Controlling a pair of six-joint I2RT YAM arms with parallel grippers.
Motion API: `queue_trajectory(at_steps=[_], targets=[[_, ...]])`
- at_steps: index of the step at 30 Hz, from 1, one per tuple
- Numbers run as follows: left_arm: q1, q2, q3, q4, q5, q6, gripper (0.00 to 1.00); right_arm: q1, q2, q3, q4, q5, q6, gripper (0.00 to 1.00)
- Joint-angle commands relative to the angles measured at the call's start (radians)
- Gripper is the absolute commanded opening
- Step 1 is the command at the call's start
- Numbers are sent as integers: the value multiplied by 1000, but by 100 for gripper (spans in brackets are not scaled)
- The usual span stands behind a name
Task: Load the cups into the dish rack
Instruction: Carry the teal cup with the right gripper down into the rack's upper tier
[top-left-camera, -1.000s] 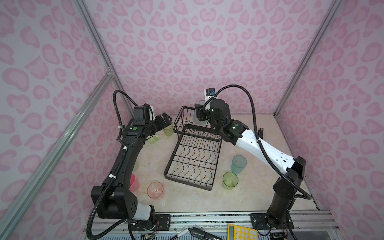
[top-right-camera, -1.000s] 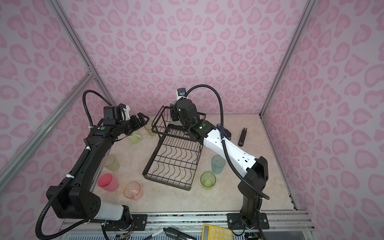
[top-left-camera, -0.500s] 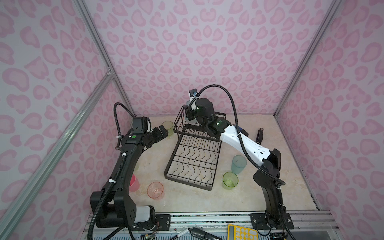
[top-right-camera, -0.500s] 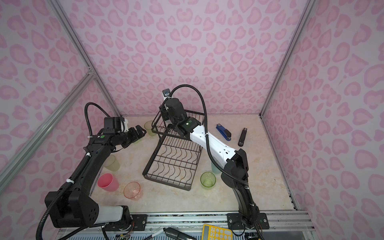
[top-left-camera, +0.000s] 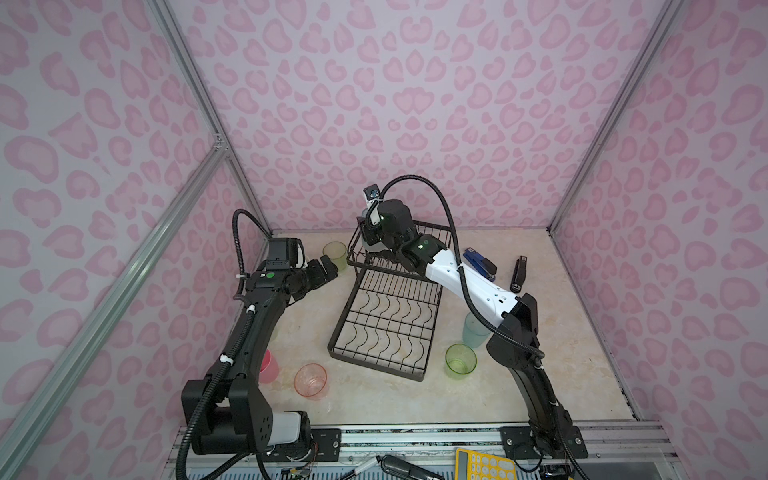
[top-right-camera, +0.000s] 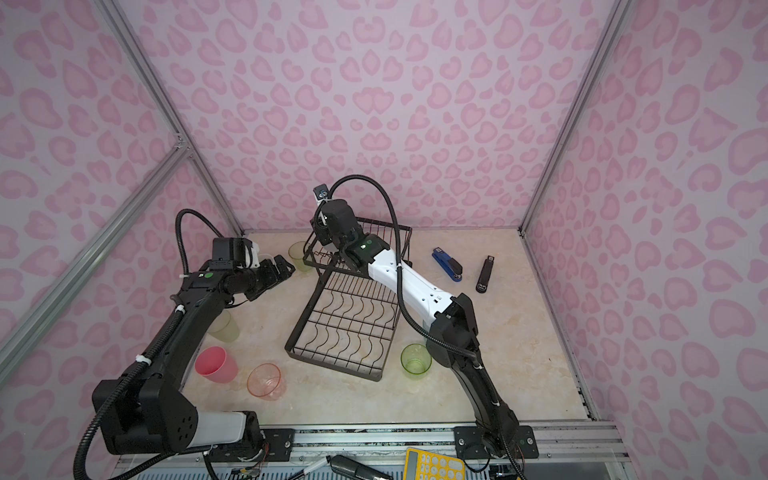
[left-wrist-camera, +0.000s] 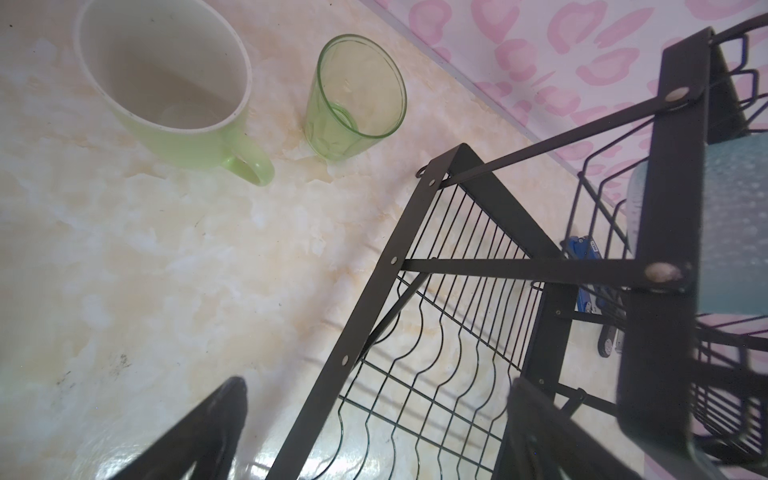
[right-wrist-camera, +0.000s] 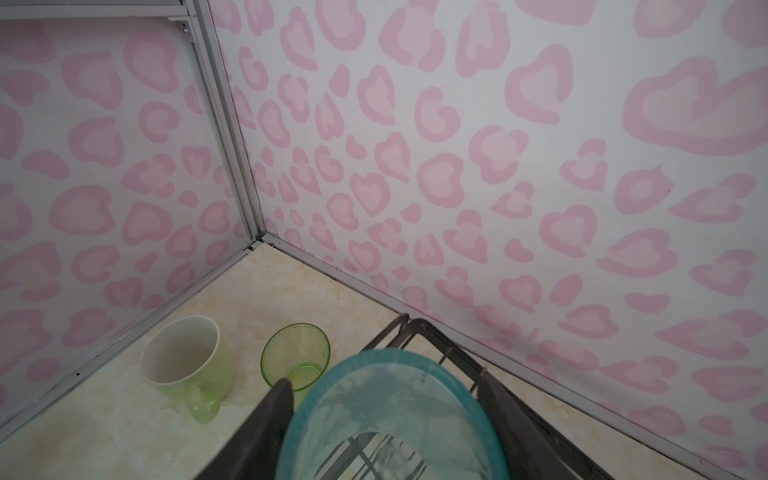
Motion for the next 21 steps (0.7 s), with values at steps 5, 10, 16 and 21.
queue_trajectory(at_steps=[5, 10, 16, 21], targets=[[2, 6, -1, 8, -1, 17, 99, 4, 27, 3, -18, -11, 18, 58], [2, 9, 4, 5, -5, 17, 99, 10, 28, -13, -21, 0, 16, 64], [2, 10, 17, -8, -13, 19, 98, 11, 13, -15, -25, 14, 22, 79], [2, 5, 34, -24, -27, 20, 98, 12, -21, -23, -28, 22, 22, 89]])
